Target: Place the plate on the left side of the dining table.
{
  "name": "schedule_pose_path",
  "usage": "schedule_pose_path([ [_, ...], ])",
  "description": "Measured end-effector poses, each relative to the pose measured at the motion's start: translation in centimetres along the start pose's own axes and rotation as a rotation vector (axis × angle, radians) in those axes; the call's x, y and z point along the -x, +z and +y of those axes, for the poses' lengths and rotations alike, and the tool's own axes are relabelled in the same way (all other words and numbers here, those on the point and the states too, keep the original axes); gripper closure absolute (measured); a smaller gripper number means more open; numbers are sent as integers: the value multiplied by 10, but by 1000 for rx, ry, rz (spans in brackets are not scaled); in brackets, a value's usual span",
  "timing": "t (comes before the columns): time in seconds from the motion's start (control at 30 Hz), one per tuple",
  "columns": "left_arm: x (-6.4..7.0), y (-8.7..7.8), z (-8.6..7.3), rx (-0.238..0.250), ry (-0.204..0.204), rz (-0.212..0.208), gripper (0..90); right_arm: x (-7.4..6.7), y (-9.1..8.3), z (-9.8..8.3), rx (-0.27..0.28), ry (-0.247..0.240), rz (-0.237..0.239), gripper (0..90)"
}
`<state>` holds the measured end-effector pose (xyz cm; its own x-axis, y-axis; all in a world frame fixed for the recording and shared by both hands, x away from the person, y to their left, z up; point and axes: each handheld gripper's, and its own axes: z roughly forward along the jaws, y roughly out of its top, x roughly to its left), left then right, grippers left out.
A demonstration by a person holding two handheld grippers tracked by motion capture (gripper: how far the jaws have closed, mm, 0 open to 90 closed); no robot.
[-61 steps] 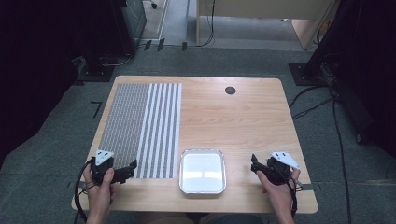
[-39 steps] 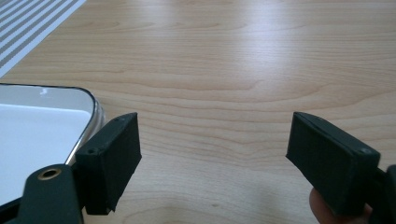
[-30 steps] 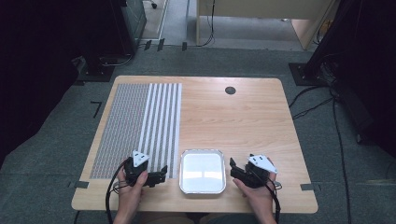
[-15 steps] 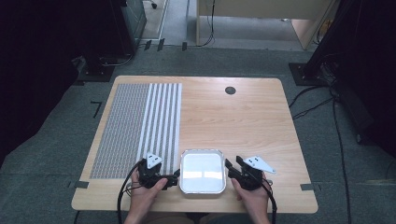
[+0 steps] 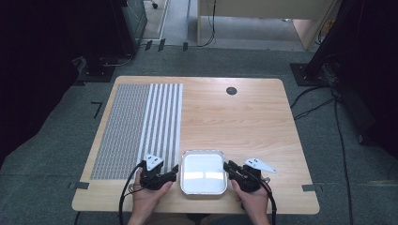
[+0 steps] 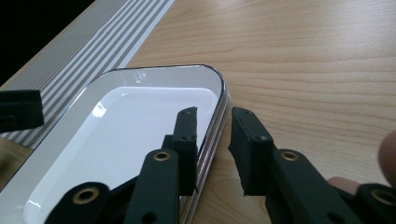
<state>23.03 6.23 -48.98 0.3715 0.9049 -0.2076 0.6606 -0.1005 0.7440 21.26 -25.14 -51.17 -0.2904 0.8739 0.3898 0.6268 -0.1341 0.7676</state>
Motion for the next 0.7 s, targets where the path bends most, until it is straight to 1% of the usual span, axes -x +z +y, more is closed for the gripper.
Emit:
schedule_pose_path([
  [0.07, -2, -3, 1, 19, -24, -24, 436, 0, 0, 0, -4, 7, 5, 771],
  [0.13, 0, -4, 1, 26, -34, -61, 479, 1, 0, -1, -9, 26, 19, 794],
  [0.17, 2, -4, 0, 31, -33, -78, 504, 1, 0, -1, -9, 35, 29, 798],
  [0.2, 5, -4, -1, 31, -25, -92, 526, 2, 0, -1, -13, 45, 33, 801],
  [0.23, 5, -4, -1, 31, -25, -92, 545, 2, 0, -1, -13, 45, 33, 801],
  [0.27, 12, -1, -3, 13, -4, -121, 561, 3, 1, -1, -26, 59, 43, 809],
  [0.3, 12, -1, -3, 13, -4, -121, 579, 3, 0, -1, -31, 63, 46, 822],
  [0.33, 18, 3, -5, -12, 23, -141, 597, 3, 0, -1, -38, 68, 51, 832],
  [0.37, 18, 3, -5, -12, 23, -141, 623, 3, 0, -1, -38, 68, 51, 832],
  [0.4, 23, 6, -7, -36, 43, -143, 646, 2, 0, 0, -43, 66, 51, 836],
  [0.43, 23, 6, -7, -36, 43, -143, 672, 2, 0, 0, -43, 66, 51, 836],
  [0.47, 25, 8, -9, -48, 52, -147, 672, 2, 0, 0, -44, 66, 53, 837],
  [0.5, 28, 10, -10, -54, 69, -142, 712, 3, -1, 0, -47, 75, 62, 838],
  [0.53, 29, 10, -10, -54, 81, -127, 717, 4, -1, 0, -48, 74, 65, 838],
  [0.57, 29, 10, -10, -54, 81, -127, 725, 4, -1, 0, -48, 74, 65, 838],
  [0.6, 30, 10, -10, -55, 87, -113, 735, 5, -1, 0, -49, 77, 71, 839],
  [0.7, 31, 10, -10, -51, 97, -101, 761, 3, -2, 1, -53, 72, 63, 836],
])
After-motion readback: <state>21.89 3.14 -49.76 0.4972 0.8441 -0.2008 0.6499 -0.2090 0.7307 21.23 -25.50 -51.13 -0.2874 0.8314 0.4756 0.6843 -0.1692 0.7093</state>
